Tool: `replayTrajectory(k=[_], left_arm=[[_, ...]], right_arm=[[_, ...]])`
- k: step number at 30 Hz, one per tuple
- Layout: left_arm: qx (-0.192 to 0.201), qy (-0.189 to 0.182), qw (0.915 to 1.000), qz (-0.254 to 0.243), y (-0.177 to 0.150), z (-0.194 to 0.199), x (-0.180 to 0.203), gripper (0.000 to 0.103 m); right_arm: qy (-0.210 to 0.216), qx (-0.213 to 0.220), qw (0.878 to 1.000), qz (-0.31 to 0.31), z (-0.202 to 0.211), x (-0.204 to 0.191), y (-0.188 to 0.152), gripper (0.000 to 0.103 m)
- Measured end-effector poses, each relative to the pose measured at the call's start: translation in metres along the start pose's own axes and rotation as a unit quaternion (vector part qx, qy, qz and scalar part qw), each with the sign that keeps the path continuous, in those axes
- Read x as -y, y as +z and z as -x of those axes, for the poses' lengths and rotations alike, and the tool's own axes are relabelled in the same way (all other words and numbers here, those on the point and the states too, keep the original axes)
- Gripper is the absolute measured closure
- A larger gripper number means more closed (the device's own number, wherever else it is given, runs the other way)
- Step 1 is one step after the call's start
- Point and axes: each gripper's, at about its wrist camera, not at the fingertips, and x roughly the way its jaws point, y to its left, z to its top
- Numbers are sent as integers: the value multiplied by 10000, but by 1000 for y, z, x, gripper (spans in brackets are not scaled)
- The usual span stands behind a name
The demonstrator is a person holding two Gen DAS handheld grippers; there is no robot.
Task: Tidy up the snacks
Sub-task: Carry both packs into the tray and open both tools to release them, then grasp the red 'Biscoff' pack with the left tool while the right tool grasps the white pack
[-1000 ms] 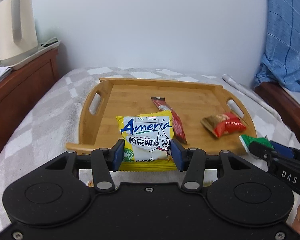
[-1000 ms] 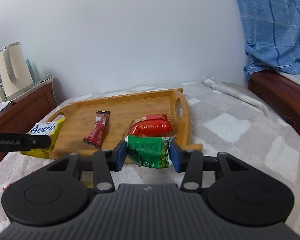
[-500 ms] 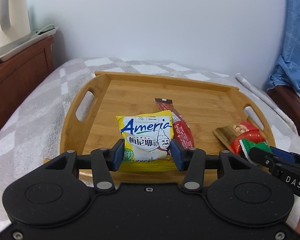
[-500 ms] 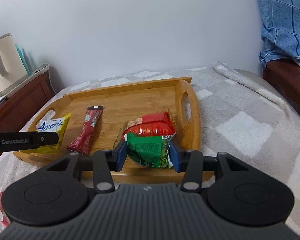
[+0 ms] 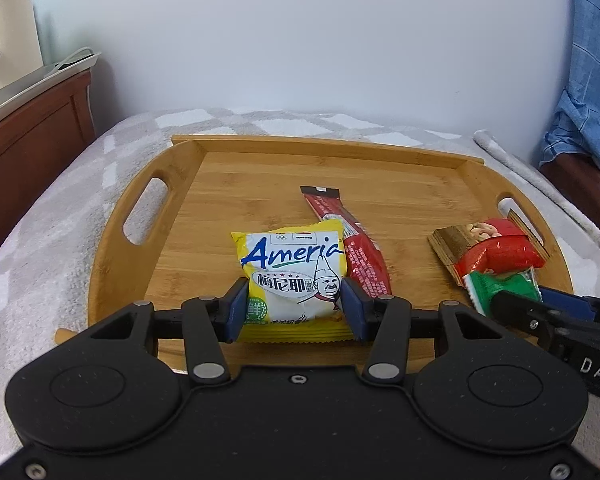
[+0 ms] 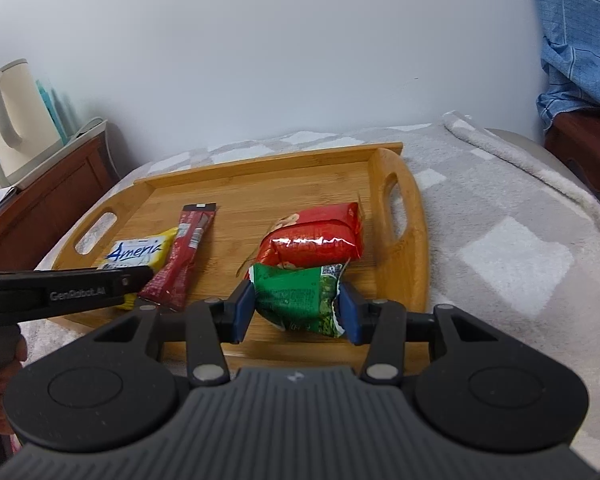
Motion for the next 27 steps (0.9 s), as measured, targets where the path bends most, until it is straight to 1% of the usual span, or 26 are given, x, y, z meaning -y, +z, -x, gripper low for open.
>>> replayTrajectory(k=[2,3,4,5,6,7,8,10,14,17,21,24,25,27], left_arm=[[-10,-14,10000,-17,0,-1,0,55],[-8,-3,10000,-25,0,0,0,55],[-11,11,10000,-44,-1,0,1,53],[-25,30,10000,-65,-1,1,1,49],[-49,42,9999,-81,-1,2,1,46],[-68,55,9999,-82,-1,3,1,34],[-56,71,9999,-74,-2,5,1,27],[20,88,9999,-93,-3,11,0,23],[21,71,9999,-89,-7,26,-3,13],[63,47,10000,20,-16,40,-7,10],[92,11,9999,74,-29,59,-12,9],[141,21,9999,53,-40,74,-13,5],[178,38,9998,22,-45,79,-12,2],[233,111,9996,-87,-53,86,-10,2]], right_arm=[[-5,18,10000,2,0,-2,-1,42],[-24,36,10000,5,0,-3,-1,35],[-46,49,10000,5,1,-3,-1,33],[-50,61,10000,-17,2,-3,-1,29],[-37,82,9999,-52,3,-2,-1,28],[-26,101,9999,-103,4,-1,-2,28],[-21,110,9998,-143,5,0,-2,26],[-17,147,9998,-164,8,0,-3,23],[-84,272,9995,-122,16,-1,-6,16],[-70,341,9992,-198,25,-1,-12,15],[-21,398,9989,-250,41,-2,-20,14],[-41,503,9987,-109,54,-7,-25,13],[-64,561,9984,-37,58,-9,-26,13],[-79,654,9978,81,64,-13,-29,12]])
